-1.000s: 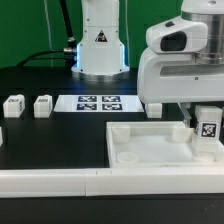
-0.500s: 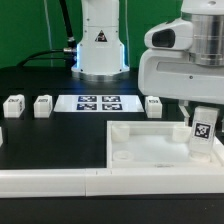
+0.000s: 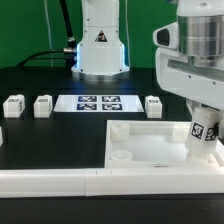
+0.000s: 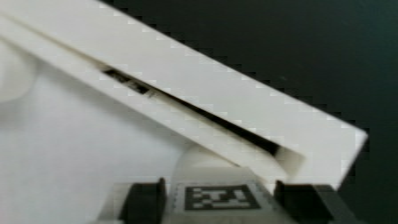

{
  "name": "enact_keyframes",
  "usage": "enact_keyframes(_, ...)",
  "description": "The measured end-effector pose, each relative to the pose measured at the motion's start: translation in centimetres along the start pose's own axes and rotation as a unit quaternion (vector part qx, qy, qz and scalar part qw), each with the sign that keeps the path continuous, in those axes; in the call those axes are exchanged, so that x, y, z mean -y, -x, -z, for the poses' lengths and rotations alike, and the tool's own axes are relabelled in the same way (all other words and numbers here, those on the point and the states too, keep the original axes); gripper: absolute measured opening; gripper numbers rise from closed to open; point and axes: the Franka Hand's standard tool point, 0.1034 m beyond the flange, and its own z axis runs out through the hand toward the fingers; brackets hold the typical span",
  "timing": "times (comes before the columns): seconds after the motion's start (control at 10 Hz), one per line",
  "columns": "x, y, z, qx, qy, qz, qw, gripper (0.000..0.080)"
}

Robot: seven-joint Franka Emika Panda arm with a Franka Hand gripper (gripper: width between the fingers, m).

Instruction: Assemble square table

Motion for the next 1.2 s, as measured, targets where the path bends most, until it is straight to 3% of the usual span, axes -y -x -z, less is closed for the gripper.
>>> enact_keyframes(0.1, 0.1, -0.2, 0.0, 0.012, -0.018, -0.062, 0.998, 0.0290)
enact_keyframes(0.4, 0.1, 0.0, 0.0, 0.013, -0.018, -0.084, 0.996, 0.0292)
enact_keyframes(0.5, 0.1, 0.0, 0.0, 0.013, -0.017, -0.077, 0.997, 0.0482)
enact_keyframes(0.6, 0.0, 0.1, -0.1, 0.010, -0.018, -0.039, 0.999, 0.0612)
enact_keyframes(0.8, 0.2, 0.4, 0.2, -0.009, -0.012, 0.115, 0.993, 0.0638)
enact_keyframes(0.9, 0.4, 0.4, 0.6, -0.021, -0.007, 0.212, 0.977, 0.0647)
enact_keyframes(1.0, 0.3, 0.5, 1.0, -0.024, -0.012, 0.219, 0.975, 0.0647)
enact_keyframes(1.2, 0.1, 0.3, 0.8, -0.025, -0.007, 0.309, 0.951, 0.0649)
